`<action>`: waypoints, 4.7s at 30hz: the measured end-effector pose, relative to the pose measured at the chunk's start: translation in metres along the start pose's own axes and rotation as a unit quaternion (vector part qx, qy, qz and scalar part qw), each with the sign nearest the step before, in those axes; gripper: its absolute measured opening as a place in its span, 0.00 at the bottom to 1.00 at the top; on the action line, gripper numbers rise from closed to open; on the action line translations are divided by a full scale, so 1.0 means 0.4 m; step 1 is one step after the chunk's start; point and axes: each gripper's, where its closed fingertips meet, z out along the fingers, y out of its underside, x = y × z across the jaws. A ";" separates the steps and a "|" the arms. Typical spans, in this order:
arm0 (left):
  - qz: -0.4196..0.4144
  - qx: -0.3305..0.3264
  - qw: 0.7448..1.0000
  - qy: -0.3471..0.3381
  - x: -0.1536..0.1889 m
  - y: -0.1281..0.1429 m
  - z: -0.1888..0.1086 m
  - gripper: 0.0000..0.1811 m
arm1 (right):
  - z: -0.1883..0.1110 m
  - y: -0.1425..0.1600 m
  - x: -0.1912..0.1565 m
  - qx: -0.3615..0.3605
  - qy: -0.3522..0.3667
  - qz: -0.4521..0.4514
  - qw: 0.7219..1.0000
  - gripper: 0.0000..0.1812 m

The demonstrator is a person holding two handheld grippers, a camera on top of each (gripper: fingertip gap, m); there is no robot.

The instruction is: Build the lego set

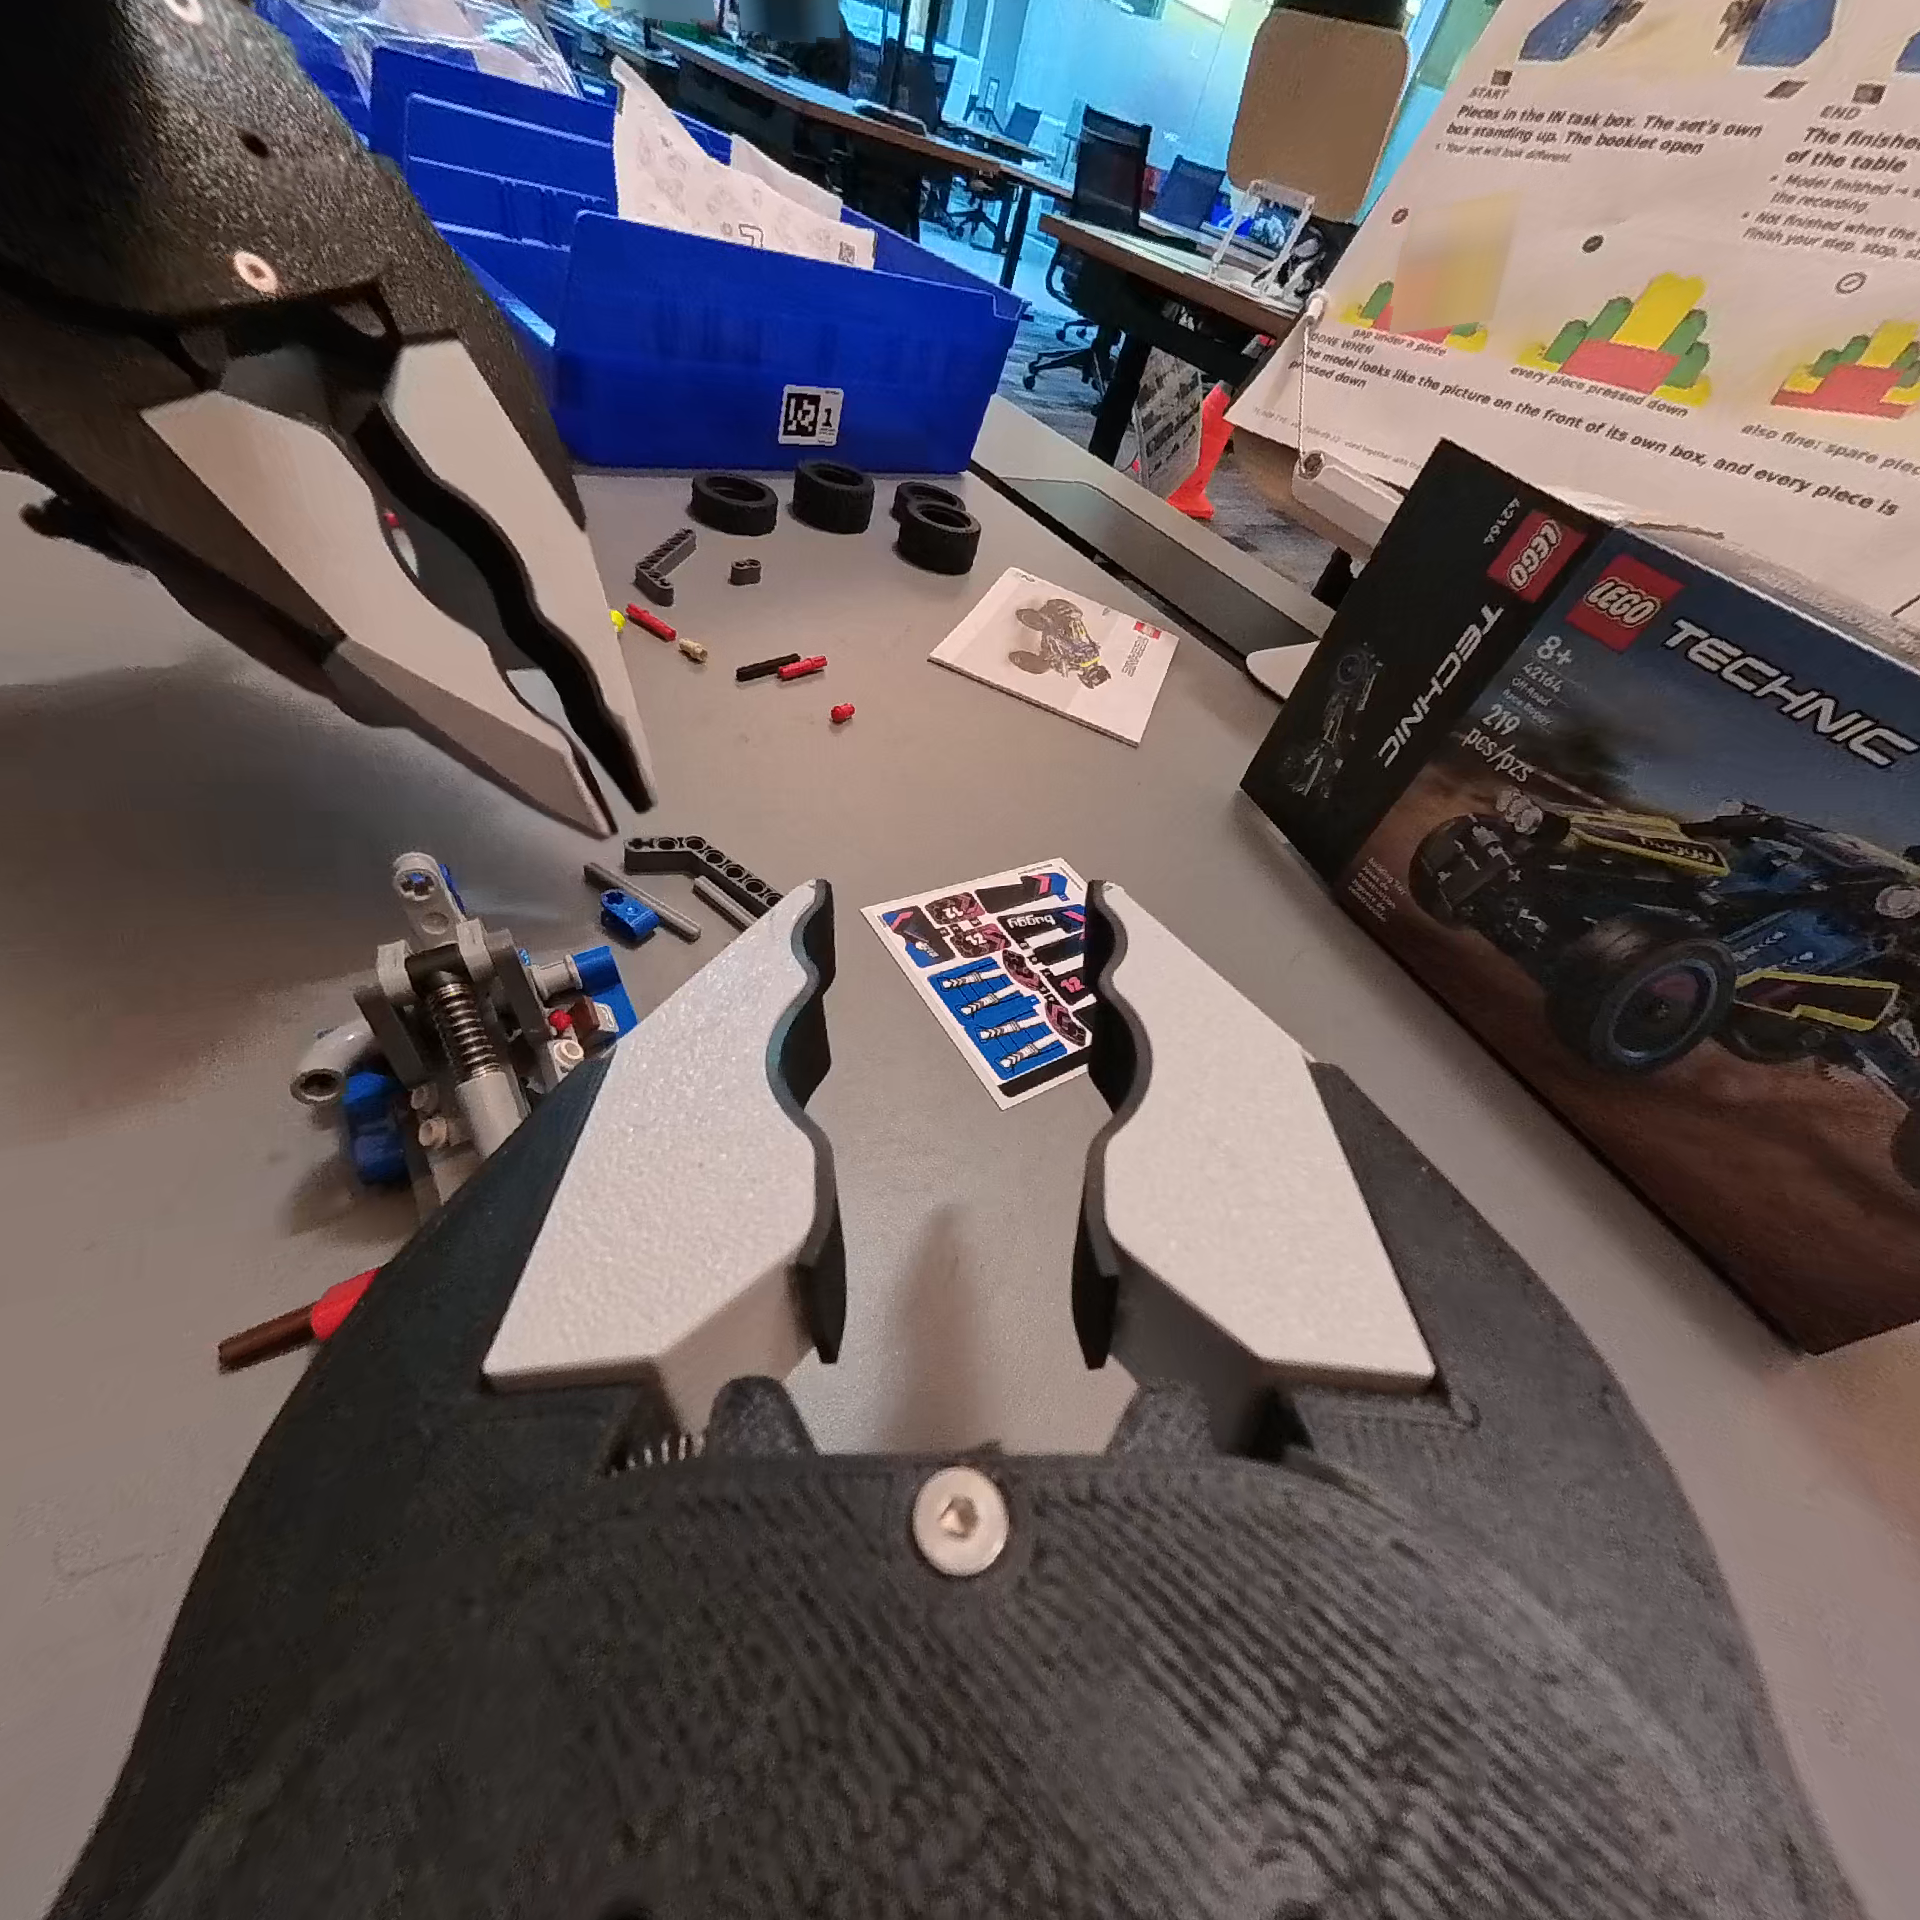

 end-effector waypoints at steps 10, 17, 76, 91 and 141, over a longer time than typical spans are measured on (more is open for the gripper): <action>-0.090 -0.010 0.994 -0.068 -0.068 0.054 -0.035 0.08 | -0.001 -0.004 -0.005 0.003 -0.003 -0.002 1.000 0.25; -0.096 -0.017 0.992 -0.079 -0.063 0.079 -0.030 0.12 | -0.002 -0.006 -0.004 0.005 -0.003 0.000 1.000 0.25; -0.112 -0.034 0.991 -0.059 0.017 -0.015 -0.085 0.01 | -0.033 -0.060 -0.047 0.039 0.034 -0.282 0.958 0.24; -0.066 -0.045 0.996 -0.029 0.044 0.038 -0.023 0.06 | -0.035 -0.065 -0.023 0.059 0.029 -0.184 0.981 0.21; -0.047 -0.011 0.999 -0.006 0.041 0.135 -0.133 0.01 | -0.075 0.071 -0.214 -0.183 -0.291 -0.101 0.934 0.14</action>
